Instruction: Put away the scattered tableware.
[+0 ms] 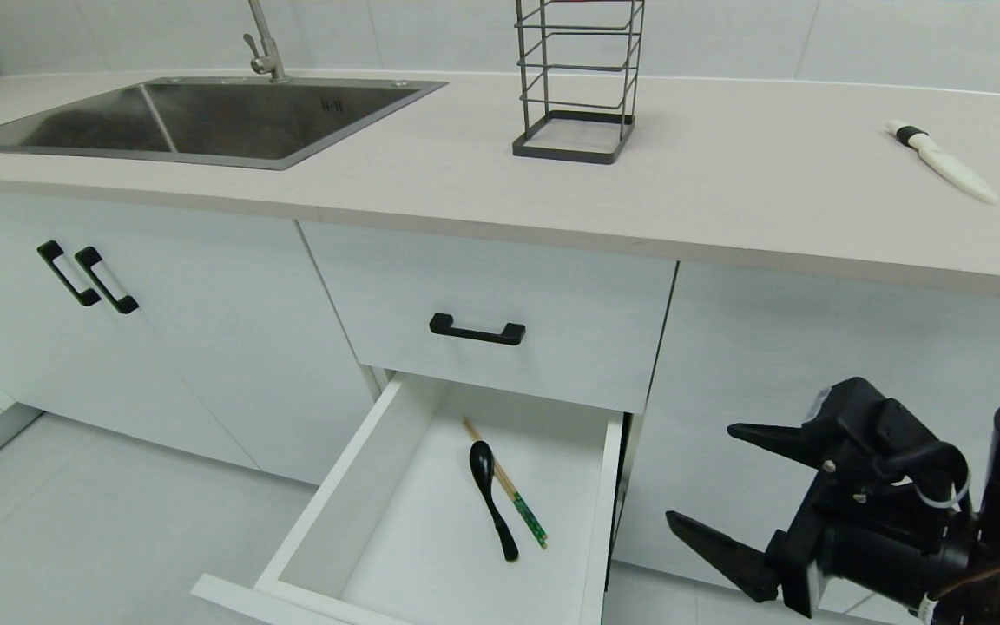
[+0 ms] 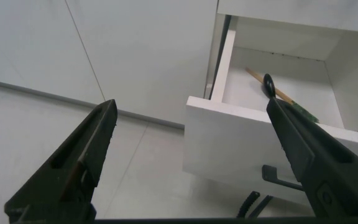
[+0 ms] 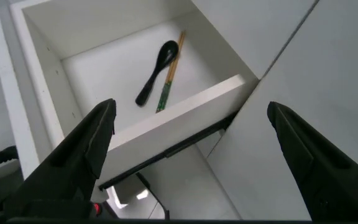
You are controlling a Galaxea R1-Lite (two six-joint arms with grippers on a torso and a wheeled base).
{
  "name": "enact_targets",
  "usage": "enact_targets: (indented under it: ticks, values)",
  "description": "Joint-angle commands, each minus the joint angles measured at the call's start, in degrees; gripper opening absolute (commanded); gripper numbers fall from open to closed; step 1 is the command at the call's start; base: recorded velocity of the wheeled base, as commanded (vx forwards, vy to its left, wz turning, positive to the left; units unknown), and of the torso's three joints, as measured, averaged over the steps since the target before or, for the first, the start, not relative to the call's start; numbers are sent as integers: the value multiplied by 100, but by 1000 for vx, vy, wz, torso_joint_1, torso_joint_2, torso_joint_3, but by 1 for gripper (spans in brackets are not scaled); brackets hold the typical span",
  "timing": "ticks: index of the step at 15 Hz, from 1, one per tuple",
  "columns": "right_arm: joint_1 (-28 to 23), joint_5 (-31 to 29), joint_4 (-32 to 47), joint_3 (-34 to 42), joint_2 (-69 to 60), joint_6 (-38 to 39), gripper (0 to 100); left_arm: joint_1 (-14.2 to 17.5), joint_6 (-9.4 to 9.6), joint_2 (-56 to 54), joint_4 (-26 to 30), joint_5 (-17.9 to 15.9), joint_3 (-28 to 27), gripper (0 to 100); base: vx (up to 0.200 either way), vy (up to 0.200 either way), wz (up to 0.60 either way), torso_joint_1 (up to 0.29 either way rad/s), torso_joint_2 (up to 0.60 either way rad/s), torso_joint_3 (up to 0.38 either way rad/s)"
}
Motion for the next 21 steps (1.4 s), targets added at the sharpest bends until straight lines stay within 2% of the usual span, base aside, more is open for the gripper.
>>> enact_targets:
  ticks: [1, 4, 5, 6, 7, 10, 12, 13, 15, 16, 17, 19, 20, 21]
  values:
    - [-205, 29, 20, 58, -339, -4, 100, 5, -2, 0, 0, 1, 2, 100, 0, 0, 0, 0, 0, 0]
    - [-1127, 389, 468, 717, -1349, -4, 100, 5, -2, 0, 0, 1, 2, 100, 0, 0, 0, 0, 0, 0]
    - [-1707, 521, 855, 1148, -2184, -4, 100, 5, 130, 0, 9, -25, 2, 100, 0, 0, 0, 0, 0, 0]
    - [-1918, 565, 1030, 1324, -2589, -13, 100, 5, 200, 0, 9, -25, 2, 100, 0, 0, 0, 0, 0, 0]
    - [-2481, 609, 1558, 1737, -4004, 5, 100, 5, 218, 0, 9, -25, 2, 100, 0, 0, 0, 0, 0, 0]
    - [-3439, 697, 2489, 1912, -6386, 23, 100, 5, 77, 0, 9, -25, 2, 100, 0, 0, 0, 0, 0, 0]
    - [-3782, 794, 3105, 2079, -7493, 23, 100, 5, 60, 0, 0, -25, 2, 100, 0, 0, 0, 0, 0, 0]
    - [-4081, 829, 3790, 2071, -8091, 23, 100, 5, 68, 0, 0, -25, 2, 100, 0, 0, 0, 0, 0, 0]
    - [-4204, 794, 4168, 2088, -8310, 49, 100, 5, 60, 0, -97, -60, 2, 100, 0, 0, 0, 0, 0, 0]
    - [-4204, 767, 4476, 2088, -8310, 110, 100, -4, 68, 0, -580, -157, -77, 100, 0, 0, 0, 0, 0, 0]
    - [-4204, 627, 4933, 2079, -8310, 321, 100, -4, -2, 255, -1222, -807, -648, 100, 0, 0, 0, 0, 0, 0]
    - [-4204, 328, 4854, 2088, -8310, 664, 100, -13, -90, 1020, -633, -1414, -1422, 100, 0, 0, 0, 0, 0, 0]
    - [-4204, 231, 4854, 2088, -8310, 998, 100, -39, -151, 1301, -105, -1748, -1633, 100, 0, 0, 0, 0, 0, 0]
    - [-4204, 214, 4854, 2088, -8310, 1095, 100, -118, -134, 1415, 264, -1950, -1738, 100, 0, 0, 0, 0, 0, 0]
